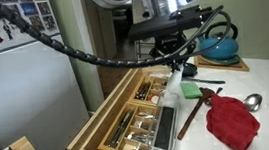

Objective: Put the two sponges in the sponge holder

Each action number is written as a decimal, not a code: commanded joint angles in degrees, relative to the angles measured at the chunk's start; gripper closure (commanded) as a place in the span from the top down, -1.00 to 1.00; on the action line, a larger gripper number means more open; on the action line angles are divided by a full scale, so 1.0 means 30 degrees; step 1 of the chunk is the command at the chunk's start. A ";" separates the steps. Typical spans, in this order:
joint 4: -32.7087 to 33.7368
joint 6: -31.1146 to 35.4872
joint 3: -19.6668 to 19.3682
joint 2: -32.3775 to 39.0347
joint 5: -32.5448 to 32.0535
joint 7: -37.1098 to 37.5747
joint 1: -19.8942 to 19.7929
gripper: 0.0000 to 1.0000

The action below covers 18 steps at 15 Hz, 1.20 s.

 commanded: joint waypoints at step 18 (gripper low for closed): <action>-0.5252 0.5505 -0.1639 -0.1238 -0.0284 -0.0851 0.0390 -0.96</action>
